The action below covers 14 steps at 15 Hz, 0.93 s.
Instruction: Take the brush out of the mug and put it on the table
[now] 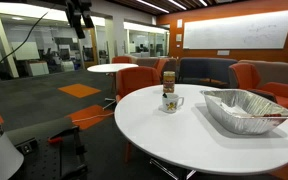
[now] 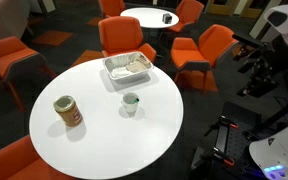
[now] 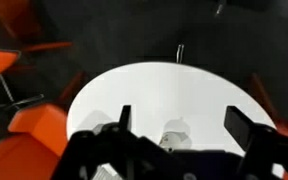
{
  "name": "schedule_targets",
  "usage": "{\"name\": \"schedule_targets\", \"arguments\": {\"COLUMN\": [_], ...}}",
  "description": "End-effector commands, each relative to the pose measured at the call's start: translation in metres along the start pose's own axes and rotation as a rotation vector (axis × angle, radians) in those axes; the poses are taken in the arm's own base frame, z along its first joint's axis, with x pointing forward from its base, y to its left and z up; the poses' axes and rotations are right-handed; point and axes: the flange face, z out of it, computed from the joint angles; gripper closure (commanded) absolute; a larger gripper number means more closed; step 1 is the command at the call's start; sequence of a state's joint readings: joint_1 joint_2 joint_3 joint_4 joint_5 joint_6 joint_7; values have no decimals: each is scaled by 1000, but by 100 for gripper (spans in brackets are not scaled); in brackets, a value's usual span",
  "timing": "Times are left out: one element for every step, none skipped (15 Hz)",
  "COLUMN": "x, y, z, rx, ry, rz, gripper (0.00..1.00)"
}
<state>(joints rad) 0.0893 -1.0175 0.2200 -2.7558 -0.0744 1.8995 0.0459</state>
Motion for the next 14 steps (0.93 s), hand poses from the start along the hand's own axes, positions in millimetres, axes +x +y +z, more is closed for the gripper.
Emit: {"name": "schedule_targets", "arguments": {"x": [0, 0, 0, 0, 0, 0, 0, 11, 20, 36, 51, 68, 81, 98], "y": [0, 0, 0, 0, 0, 0, 0, -1, -1, 0, 2, 4, 6, 10], "z": [-1, -1, -1, -1, -1, -1, -1, 4, 8, 16, 24, 35, 44, 55], "rx": [0, 0, 0, 0, 0, 0, 0, 8, 26, 28, 22, 36, 45, 39], "ry": [-1, -1, -1, -1, -1, -1, -1, -7, -10, -18, -17, -27, -46, -60], "rz": [0, 0, 0, 0, 0, 0, 0, 13, 28, 37, 53, 76, 82, 107], "gripper": [0, 0, 0, 0, 0, 0, 0, 0, 0, 0, 0, 0, 0, 0]}}
